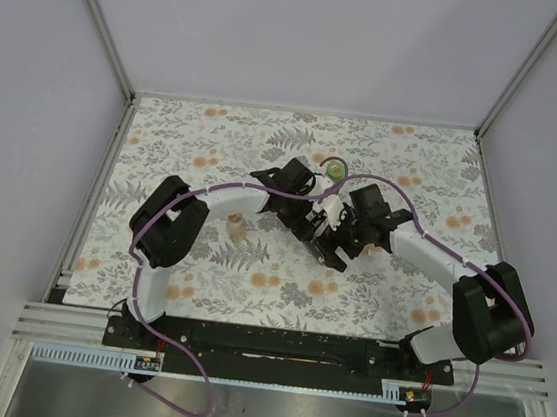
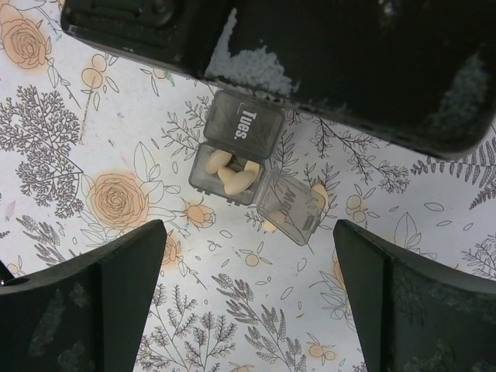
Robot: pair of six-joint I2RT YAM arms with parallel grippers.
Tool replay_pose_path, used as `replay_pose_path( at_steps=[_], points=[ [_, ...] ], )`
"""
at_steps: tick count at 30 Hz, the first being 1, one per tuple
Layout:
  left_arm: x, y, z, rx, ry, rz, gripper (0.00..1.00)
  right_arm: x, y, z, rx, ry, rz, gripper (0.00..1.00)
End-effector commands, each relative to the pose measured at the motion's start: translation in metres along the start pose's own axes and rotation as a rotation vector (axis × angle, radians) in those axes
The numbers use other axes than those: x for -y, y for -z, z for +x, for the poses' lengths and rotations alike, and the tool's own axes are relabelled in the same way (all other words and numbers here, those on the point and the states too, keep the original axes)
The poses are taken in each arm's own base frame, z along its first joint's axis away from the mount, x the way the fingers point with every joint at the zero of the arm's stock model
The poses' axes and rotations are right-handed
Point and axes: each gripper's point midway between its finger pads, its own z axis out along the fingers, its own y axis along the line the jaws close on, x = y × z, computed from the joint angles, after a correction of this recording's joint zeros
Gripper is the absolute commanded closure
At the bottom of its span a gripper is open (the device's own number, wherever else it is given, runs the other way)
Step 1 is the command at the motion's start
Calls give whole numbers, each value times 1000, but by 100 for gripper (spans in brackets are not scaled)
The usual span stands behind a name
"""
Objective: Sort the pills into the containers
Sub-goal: Adjust the pill container at the center of the board.
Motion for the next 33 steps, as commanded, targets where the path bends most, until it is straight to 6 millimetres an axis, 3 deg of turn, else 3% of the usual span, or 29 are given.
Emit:
replay_pose_path(
  at_steps=[1,8,25,33],
  points=[
    [-2,-4,0,0,1,-19,5,7,3,-10,12,-32,52,2],
    [0,-4,0,1,17,-14,5,12,0,-11,7,-125,99,2],
    [-2,-3,0,6,16,-23,5,3,-19,-8,-53,-120,128,1],
    [-1,-4,-1,8,50,-26,5,9,-23,-6,-74,-112,185,1]
  ],
)
